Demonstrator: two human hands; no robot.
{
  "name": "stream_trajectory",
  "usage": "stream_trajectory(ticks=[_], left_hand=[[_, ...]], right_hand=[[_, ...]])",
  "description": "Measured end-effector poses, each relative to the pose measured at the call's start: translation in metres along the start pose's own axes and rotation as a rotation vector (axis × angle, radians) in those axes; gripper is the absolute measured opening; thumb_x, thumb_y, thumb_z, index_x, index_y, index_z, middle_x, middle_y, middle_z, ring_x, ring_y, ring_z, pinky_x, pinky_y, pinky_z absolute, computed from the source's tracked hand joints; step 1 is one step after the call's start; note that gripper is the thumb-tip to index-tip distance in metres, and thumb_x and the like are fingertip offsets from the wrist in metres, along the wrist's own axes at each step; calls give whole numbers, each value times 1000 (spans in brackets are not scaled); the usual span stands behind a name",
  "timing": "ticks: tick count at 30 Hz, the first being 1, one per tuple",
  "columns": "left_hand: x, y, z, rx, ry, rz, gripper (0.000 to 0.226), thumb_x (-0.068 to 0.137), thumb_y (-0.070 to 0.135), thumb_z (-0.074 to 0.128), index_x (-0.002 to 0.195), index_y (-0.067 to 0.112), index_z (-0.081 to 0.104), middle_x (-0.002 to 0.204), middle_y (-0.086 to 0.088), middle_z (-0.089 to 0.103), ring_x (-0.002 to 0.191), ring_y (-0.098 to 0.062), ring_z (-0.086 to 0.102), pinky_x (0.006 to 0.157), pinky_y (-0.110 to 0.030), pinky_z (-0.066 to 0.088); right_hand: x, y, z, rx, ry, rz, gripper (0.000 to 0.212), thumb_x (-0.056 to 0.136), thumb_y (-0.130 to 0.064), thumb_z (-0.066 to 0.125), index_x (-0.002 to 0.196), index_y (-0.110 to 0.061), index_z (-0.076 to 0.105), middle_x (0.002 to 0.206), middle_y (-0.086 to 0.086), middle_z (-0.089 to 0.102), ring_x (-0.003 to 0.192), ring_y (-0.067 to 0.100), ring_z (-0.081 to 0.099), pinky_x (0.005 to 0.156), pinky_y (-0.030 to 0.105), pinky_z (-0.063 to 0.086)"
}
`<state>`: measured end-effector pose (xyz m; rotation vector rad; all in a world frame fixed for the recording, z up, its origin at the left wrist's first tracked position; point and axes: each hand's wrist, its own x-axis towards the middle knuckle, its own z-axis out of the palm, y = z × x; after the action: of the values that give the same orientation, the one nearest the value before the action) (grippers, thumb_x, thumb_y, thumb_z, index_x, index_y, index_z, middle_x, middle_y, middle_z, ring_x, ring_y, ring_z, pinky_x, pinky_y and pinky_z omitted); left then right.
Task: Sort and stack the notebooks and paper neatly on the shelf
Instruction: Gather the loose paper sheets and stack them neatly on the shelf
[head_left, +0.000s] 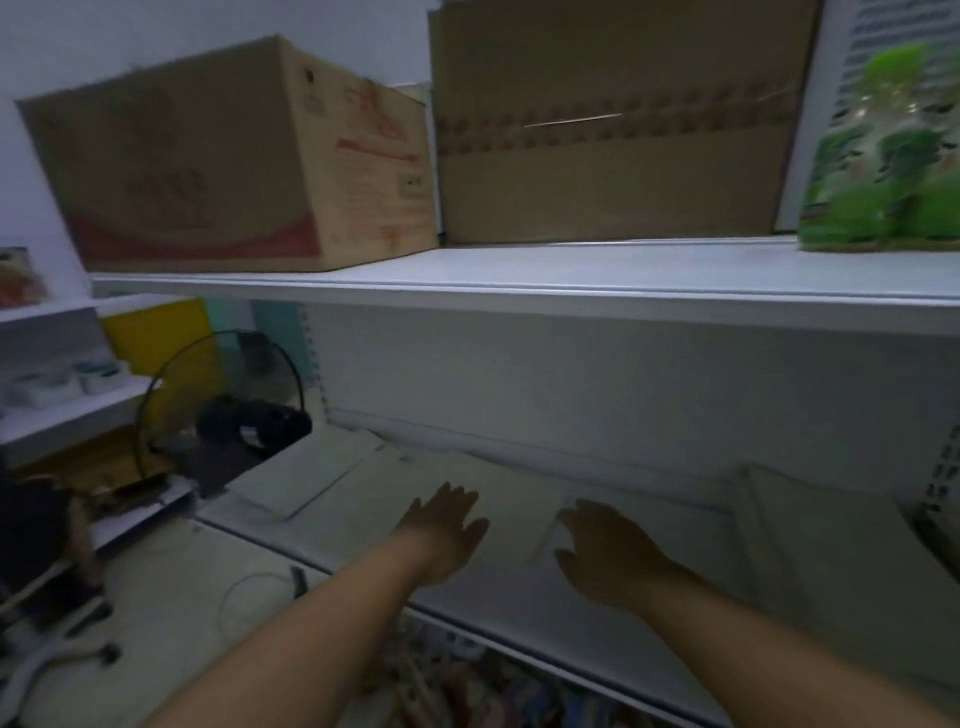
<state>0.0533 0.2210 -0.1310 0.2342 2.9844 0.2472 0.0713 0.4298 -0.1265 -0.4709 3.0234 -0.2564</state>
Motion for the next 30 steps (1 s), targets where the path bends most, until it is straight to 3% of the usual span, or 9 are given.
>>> stream_trajectory(ticks=[6, 10, 12, 15, 17, 20, 22, 27, 30], left_hand=[[-37, -100, 2, -205, 62, -61, 48, 101, 34, 38, 146, 20, 33, 156, 0, 25, 143, -15, 22, 113, -23, 21], [-38, -131, 8, -217, 71, -65, 39, 100, 18, 41, 137, 9, 46, 141, -2, 42, 131, -18, 40, 105, -18, 28], [-31, -138, 14, -218, 65, -69, 36, 97, 16, 36, 118, -1, 60, 122, -12, 55, 112, -26, 52, 97, -28, 42], [-12, -157, 39, -197, 83, -60, 64, 79, 35, 15, 87, -2, 67, 94, -19, 62, 89, -30, 58, 78, -38, 50], [-3, -160, 38, -153, 69, -114, 52, 81, 32, 20, 76, 4, 64, 85, -15, 62, 82, -30, 61, 72, -37, 52], [10, -153, 12, -129, 144, -175, 27, 93, 30, 43, 96, 17, 66, 100, -1, 62, 96, -21, 59, 80, -28, 48], [26, -153, 1, -121, 84, -230, 27, 94, 38, 45, 107, 22, 61, 109, 2, 62, 103, -17, 56, 84, -26, 46], [61, -166, -6, -182, 108, -218, 6, 90, 30, 51, 93, 27, 52, 94, 5, 54, 85, -12, 51, 67, -23, 41], [81, -164, -12, -280, 48, -177, 20, 87, 22, 55, 106, 26, 59, 95, 8, 52, 84, -9, 50, 70, -19, 42]], right_hand=[[46, -59, 38, 7, -106, -28, 57, 100, -39, 33, 151, -21, 14, 159, 4, 6, 146, 21, 9, 118, 32, 13], [79, -78, 50, -5, -30, -21, 52, 99, -37, 35, 146, -16, 27, 152, 6, 27, 139, 23, 27, 113, 33, 26], [96, -87, 56, -18, 8, 33, 49, 97, -41, 36, 140, -16, 36, 144, 7, 37, 130, 26, 36, 106, 35, 34], [122, -91, 64, -53, 65, 75, 49, 92, -51, 40, 129, -19, 47, 131, 7, 45, 121, 27, 42, 98, 37, 39], [139, -83, 65, 11, 110, 65, 42, 91, -47, 45, 121, -19, 54, 123, 6, 50, 114, 26, 47, 93, 33, 42], [165, -62, 60, 161, 212, 129, 24, 89, -36, 53, 100, -18, 64, 101, 4, 58, 100, 25, 58, 80, 29, 45], [183, -46, 62, 105, 296, 180, 22, 86, -32, 55, 94, -15, 66, 98, 9, 62, 97, 30, 59, 79, 33, 48], [197, -32, 77, 17, 326, 264, 28, 82, -38, 57, 86, -11, 66, 90, 13, 64, 89, 33, 60, 76, 37, 51], [198, -30, 79, 44, 350, 253, 37, 83, -42, 51, 89, -9, 65, 91, 13, 64, 90, 34, 59, 78, 37, 50]])
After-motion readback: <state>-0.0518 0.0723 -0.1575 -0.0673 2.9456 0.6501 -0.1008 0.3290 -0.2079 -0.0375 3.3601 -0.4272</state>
